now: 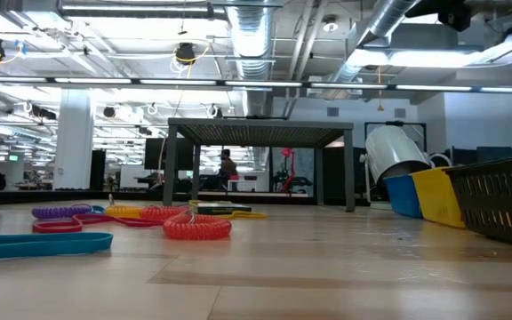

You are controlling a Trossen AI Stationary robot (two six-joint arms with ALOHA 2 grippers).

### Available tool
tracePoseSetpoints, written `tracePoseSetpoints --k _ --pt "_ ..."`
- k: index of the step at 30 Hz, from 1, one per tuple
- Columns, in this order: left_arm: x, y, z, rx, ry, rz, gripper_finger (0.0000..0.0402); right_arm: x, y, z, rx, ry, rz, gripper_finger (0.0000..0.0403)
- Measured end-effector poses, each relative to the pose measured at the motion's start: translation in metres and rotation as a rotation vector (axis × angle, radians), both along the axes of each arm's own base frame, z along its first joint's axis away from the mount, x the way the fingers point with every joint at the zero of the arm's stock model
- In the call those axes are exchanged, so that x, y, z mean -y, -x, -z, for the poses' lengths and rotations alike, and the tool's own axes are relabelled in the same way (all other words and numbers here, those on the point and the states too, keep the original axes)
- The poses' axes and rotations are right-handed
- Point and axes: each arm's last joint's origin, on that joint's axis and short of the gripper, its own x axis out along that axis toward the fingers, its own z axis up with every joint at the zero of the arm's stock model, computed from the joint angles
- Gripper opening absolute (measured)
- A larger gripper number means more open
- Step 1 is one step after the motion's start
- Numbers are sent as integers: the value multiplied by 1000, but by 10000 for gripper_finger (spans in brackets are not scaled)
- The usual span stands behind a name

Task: Pick & Place Office Desk Supplies
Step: Put the crayon box into the black basket

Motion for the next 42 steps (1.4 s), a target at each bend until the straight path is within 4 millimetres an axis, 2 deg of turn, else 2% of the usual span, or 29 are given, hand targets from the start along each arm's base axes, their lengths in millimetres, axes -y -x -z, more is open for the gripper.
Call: tracePoseSetpoints --k 14,21,24,27,32,36,39,42 --pt "-7 0 -34 233 79 -24 0 0 -2 -2 21 -10 -20 132" --pt "-5 -5 -43 368 99 -35 0 -3 -23 -7 99 -26 -147 132" --pt "-3 -8 -45 404 113 -13 0 -7 -43 -7 132 -18 -247 132" --pt "-3 -10 -47 428 111 -4 0 -14 -70 0 123 -22 -375 132" --pt "-3 -16 -50 485 119 19 0 -23 -123 31 26 -116 -547 137" --pt "-3 -21 -53 536 131 35 0 -29 -161 56 9 -236 -691 160" --pt "-3 -23 -56 564 136 44 0 -31 -181 67 44 -306 -752 179" --pt "-3 -25 -57 587 143 52 0 -34 -193 75 64 -309 -772 189"
